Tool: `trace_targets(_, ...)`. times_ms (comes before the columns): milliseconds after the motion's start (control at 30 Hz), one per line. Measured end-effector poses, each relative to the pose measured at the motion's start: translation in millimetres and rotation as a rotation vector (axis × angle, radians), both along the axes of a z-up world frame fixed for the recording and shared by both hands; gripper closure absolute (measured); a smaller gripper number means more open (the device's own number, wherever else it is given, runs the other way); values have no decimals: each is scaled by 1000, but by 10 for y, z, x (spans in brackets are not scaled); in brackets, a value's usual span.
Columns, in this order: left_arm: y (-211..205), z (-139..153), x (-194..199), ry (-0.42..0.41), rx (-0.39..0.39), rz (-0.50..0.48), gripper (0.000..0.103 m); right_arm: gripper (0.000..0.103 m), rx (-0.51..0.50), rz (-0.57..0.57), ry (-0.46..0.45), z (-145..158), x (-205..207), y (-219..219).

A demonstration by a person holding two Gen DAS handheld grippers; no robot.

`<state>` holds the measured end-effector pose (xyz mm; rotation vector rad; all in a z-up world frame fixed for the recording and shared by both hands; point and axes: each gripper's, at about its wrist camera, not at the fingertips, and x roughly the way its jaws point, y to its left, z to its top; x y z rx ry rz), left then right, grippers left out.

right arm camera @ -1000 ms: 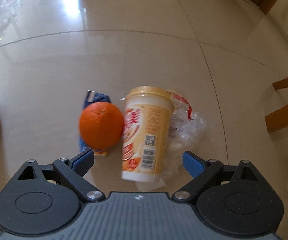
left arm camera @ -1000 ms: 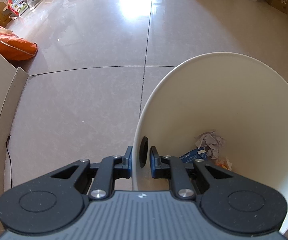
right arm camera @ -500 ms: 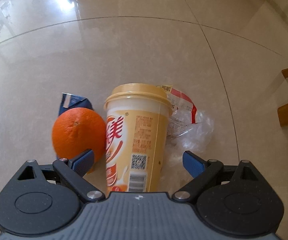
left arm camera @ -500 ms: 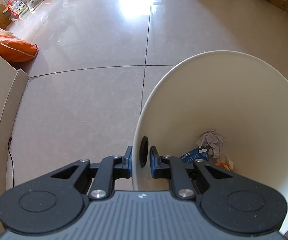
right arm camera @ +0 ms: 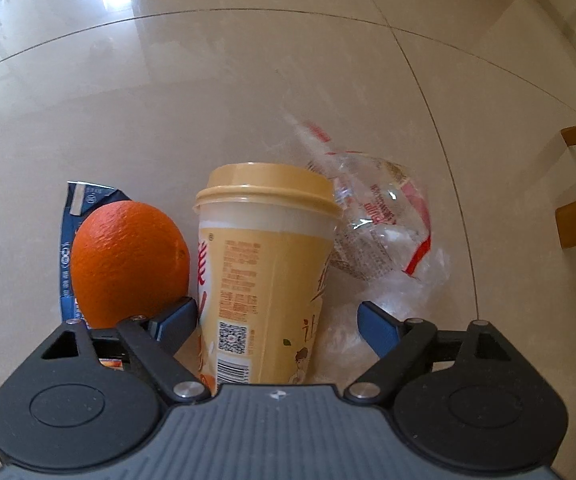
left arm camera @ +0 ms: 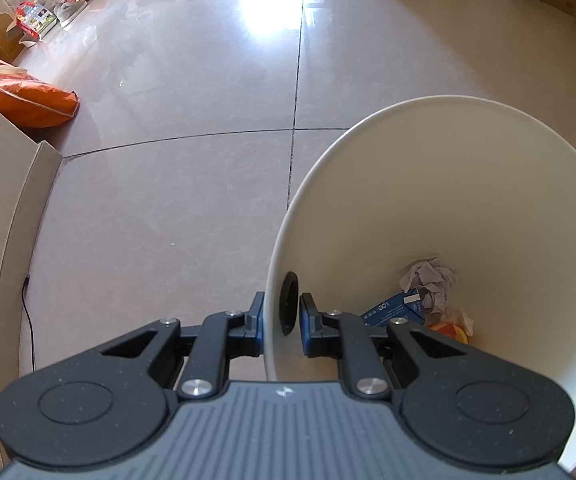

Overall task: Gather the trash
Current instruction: 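Close the right tool on the yellow milk-tea cup and lift it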

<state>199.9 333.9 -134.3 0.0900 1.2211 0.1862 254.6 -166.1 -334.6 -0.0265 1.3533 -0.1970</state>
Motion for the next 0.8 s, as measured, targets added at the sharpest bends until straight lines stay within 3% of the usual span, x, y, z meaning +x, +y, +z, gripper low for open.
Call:
trace_targets(133,4,-13,2,3,4,0,88,16,-2,-1,3,-71,32,13)
trace_targets(200,5,-17,4,3,3,0,88,30,17,-8,6,-92,12,22)
trace_targets(633,15,-9,5,2,-1,8,88,30,22,-16,-5,59,-98,15)
trace_targets(800,30,-5,-7,-1,1,9,88,30,47,-39,-17,292,-228,-5)
